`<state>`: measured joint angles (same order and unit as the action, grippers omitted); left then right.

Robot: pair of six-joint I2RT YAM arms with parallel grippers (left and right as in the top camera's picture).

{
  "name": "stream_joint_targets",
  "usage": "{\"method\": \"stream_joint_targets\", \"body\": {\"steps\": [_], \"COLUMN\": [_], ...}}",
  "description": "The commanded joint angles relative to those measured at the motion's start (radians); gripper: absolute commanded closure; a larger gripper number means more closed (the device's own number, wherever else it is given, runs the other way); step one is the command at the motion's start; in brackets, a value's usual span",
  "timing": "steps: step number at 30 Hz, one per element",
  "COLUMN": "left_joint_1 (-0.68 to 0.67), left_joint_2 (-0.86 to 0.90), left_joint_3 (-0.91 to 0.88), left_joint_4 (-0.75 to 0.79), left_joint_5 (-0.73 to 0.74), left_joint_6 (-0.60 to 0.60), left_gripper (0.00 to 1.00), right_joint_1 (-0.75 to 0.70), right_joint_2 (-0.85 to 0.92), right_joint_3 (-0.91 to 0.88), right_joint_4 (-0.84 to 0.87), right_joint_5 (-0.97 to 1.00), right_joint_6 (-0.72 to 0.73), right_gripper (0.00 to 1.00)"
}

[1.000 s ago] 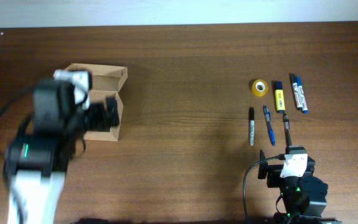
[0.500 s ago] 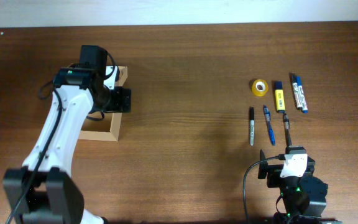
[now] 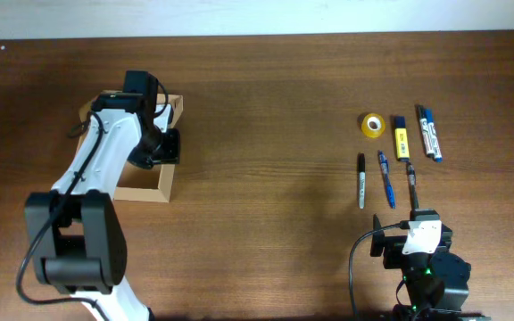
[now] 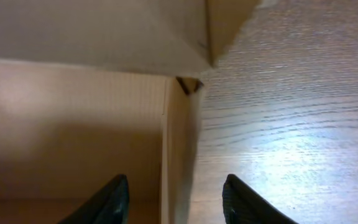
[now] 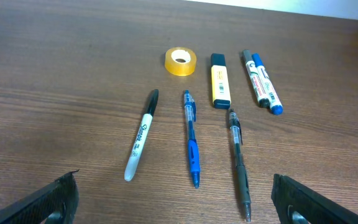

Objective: Pack container

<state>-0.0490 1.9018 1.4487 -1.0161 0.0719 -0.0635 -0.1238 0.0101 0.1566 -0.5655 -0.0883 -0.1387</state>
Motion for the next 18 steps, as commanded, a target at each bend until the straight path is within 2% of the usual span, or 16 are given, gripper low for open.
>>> {"method": "stream_joint_targets", "body": {"steps": [1, 4, 5, 11, 18], "left_joint_1": [0.006, 0.006, 0.006, -0.019, -0.121], "left_joint_2": [0.027, 0.042, 0.047, 0.048, 0.048], "left_joint_3": [0.015, 0.015, 0.015, 0.026, 0.203], "left_joint_4": [0.01, 0.016, 0.016, -0.013, -0.18], "left_joint_5": [0.007, 0.006, 0.007, 0.082, 0.061], "left_joint_6": [0.012, 0.011, 0.008, 0.003, -0.2], "left_gripper": [0.74, 0.97, 0.98, 0.98, 0.99], "right_joint_1": [-0.008, -0.008, -0.008, -0.008, -0.008], "right_joint_2": [-0.007, -0.007, -0.007, -0.006, -0.007], "right_joint_3": [-0.007, -0.007, -0.007, -0.007, -0.007], "right_joint_4": [0.002, 0.002, 0.002, 0.002, 0.002], "right_joint_5": [-0.009, -0.009, -0.009, -0.009, -0.009], "right_joint_6": [-0.003, -0.003, -0.003, -0.003, -0.003], "right_gripper": [0.01, 0.01, 0.01, 0.01, 0.01]}}
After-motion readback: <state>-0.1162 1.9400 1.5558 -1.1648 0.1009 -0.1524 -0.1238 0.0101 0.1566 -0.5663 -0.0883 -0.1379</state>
